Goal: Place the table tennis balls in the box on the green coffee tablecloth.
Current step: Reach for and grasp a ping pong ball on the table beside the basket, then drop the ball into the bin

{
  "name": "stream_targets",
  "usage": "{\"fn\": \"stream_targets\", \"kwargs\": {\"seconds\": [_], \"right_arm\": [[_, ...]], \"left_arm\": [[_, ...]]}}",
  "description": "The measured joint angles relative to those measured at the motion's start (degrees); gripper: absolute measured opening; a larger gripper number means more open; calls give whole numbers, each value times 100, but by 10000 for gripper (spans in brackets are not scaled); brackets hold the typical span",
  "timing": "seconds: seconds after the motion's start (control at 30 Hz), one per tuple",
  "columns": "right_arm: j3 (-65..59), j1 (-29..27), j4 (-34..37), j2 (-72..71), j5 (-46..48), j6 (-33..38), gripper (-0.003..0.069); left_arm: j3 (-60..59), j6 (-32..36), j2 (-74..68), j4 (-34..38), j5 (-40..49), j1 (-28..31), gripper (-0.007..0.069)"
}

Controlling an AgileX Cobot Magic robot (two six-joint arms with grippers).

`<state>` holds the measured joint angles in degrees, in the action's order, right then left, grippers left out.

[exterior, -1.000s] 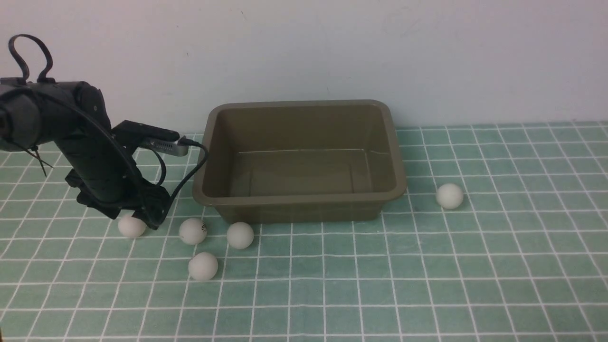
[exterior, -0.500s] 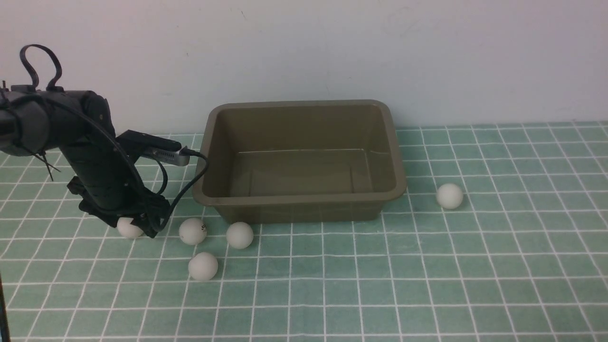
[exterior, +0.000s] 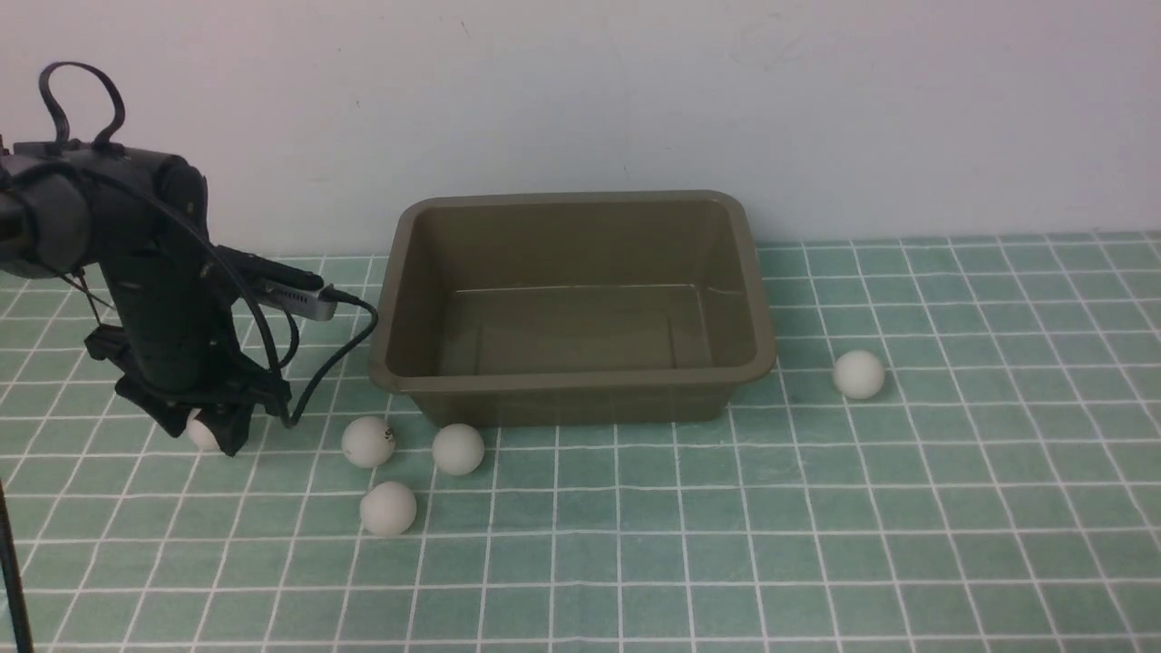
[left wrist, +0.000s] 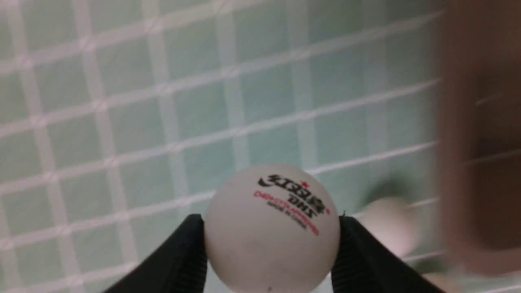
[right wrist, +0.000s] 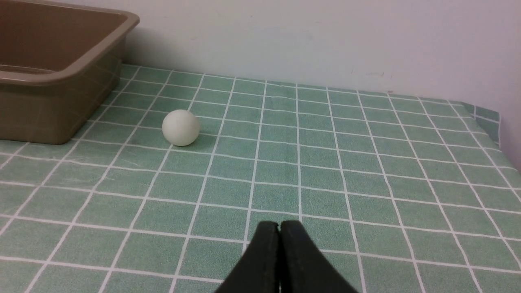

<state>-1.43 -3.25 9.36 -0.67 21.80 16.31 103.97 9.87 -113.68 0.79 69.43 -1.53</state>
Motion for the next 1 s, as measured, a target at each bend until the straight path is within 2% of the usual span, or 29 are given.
{"fn": "stream_targets", "kwargs": {"seconds": [0.17, 0.3, 0.47, 0.63, 0.77, 0.87, 1.0], "right_arm": [[0, 0, 0, 0, 0, 0, -10], [0, 0, -5, 0, 0, 0, -10], [0, 0, -5, 0, 0, 0, -10], [0, 0, -5, 0, 0, 0, -10], [0, 0, -5, 0, 0, 0, -10], [0, 0, -5, 0, 0, 0, -10], [0, 0, -5, 0, 0, 0, -10]], "left_arm": [[513, 238, 5, 858, 10, -400, 352], [595, 275, -16, 1072, -161, -790, 352], [613, 270, -221, 892, -414, -1282, 352], [613, 202, -851, 371, -557, -1679, 352], [613, 200, -1151, 310, -707, -1745, 352], [613, 200, -1195, 291, -832, -1745, 382], [613, 226, -1183, 252, -871, -1745, 481]]}}
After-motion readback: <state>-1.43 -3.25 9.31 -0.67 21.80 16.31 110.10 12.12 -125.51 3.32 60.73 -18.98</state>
